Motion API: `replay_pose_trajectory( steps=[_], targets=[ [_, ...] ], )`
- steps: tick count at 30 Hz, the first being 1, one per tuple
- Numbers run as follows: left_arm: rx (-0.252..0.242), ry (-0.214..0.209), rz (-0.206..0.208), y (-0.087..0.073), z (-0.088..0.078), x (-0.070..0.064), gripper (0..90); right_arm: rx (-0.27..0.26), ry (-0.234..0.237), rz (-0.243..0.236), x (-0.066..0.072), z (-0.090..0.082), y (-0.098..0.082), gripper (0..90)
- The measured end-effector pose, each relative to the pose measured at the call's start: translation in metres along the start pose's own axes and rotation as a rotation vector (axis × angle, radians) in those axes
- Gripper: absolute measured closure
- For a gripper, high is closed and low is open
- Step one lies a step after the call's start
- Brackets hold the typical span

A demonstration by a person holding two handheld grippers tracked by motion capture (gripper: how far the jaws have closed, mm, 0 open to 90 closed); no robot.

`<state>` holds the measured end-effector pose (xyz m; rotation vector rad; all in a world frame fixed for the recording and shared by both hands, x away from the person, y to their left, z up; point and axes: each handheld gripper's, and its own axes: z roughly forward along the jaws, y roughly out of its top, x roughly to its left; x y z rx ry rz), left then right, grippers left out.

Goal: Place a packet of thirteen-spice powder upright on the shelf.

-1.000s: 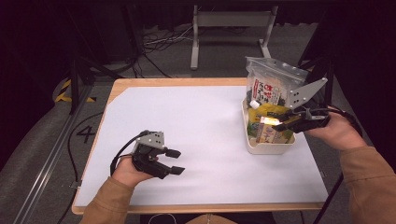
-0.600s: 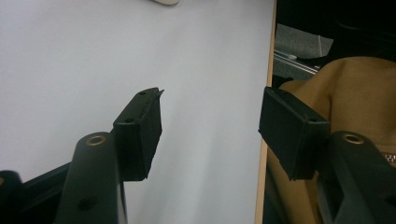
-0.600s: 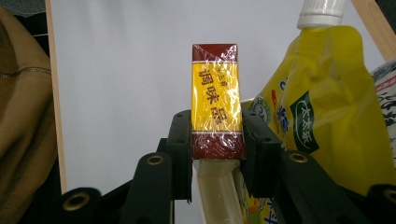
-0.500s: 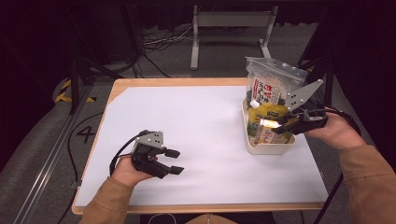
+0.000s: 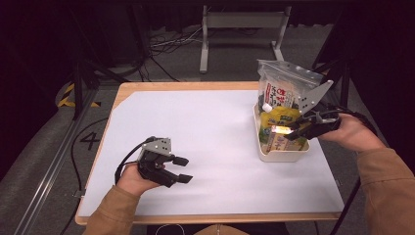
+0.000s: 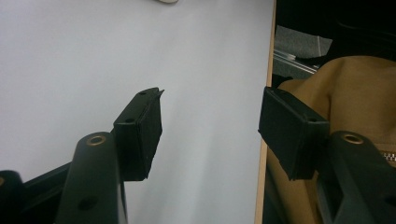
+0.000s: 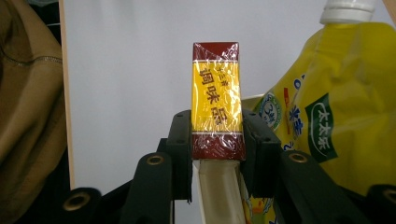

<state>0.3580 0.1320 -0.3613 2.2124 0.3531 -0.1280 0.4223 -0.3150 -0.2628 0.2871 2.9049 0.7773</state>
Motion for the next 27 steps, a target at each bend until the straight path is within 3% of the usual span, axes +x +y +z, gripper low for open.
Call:
replay_pose_trajectory(
  steps=[7, 12, 15, 17, 19, 21, 25, 27],
  targets=[
    [-0.002, 0.002, 0.001, 0.000, -0.002, -0.001, 39.6, 0.153, -0.069, -0.018, 0.011, 0.023, 0.006, 67.2],
    [-0.003, 0.009, -0.003, -0.001, -0.002, 0.000, 39.6, 0.183, -0.097, -0.011, 0.014, 0.036, 0.003, 65.4],
    [-0.017, 0.025, -0.001, -0.002, -0.005, -0.001, 38.6, 0.210, -0.112, -0.002, 0.016, 0.045, -0.003, 56.9],
    [-0.031, 0.042, -0.007, -0.004, -0.008, -0.002, 37.5, 0.180, -0.118, 0.009, 0.019, 0.044, -0.007, 52.5],
    [-0.049, 0.062, -0.006, -0.007, -0.011, -0.003, 36.8, 0.108, -0.161, 0.014, 0.023, 0.038, -0.012, 43.5],
    [-0.066, 0.084, -0.016, -0.011, -0.014, -0.006, 35.6, 0.043, -0.205, 0.015, 0.028, 0.030, -0.017, 42.6],
    [-0.098, 0.116, -0.022, -0.019, -0.021, -0.009, 33.7, -0.090, -0.275, 0.069, 0.046, 0.017, -0.033, 40.6],
    [-0.129, 0.149, -0.026, -0.026, -0.028, -0.013, 33.1, -0.121, -0.291, 0.080, 0.050, 0.016, -0.038, 39.6]
  ],
)
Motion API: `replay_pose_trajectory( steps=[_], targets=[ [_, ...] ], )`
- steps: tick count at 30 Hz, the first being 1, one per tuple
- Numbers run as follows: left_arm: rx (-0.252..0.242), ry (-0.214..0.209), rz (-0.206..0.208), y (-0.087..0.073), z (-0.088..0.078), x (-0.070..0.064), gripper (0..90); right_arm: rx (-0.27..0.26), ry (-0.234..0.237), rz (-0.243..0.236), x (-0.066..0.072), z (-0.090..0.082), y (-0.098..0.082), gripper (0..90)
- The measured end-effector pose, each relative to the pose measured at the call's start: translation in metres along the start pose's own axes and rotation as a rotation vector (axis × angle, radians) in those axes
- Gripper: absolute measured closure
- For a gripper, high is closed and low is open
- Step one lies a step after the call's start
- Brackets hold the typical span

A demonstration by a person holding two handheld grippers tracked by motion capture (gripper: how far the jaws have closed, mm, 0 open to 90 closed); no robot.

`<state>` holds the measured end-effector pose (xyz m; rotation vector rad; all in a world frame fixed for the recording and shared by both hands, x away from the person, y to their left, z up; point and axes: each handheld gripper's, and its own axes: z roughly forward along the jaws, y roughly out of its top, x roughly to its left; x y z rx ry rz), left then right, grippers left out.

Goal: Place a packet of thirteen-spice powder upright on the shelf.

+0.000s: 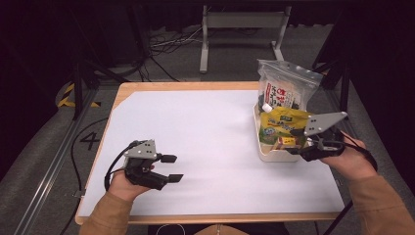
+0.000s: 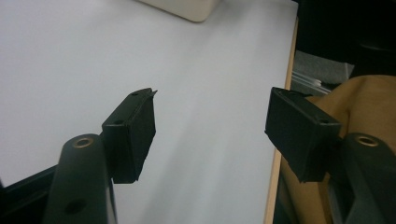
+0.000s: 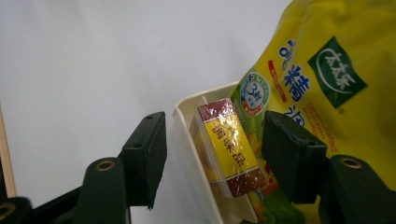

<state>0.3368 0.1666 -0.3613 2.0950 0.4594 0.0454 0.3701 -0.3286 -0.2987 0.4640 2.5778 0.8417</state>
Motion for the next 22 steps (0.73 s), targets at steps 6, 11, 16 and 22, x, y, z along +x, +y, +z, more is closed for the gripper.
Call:
replay_pose_trajectory(
  steps=[6, 11, 16, 22],
  targets=[
    [-0.069, 0.063, -0.034, -0.017, -0.018, -0.002, 30.1, -0.155, -0.073, 0.150, 0.020, -0.010, -0.032, 30.1],
    [-0.118, 0.122, -0.038, -0.036, -0.027, -0.001, 26.1, -0.200, -0.144, 0.263, 0.030, -0.007, -0.059, 25.3],
    [-0.166, 0.157, -0.083, -0.057, -0.030, 0.004, 22.4, -0.245, -0.156, 0.368, 0.037, 0.002, -0.086, 21.1],
    [-0.175, 0.192, -0.110, -0.064, -0.030, 0.007, 18.4, -0.237, -0.167, 0.389, 0.044, 0.015, -0.097, 15.2]
  ],
)
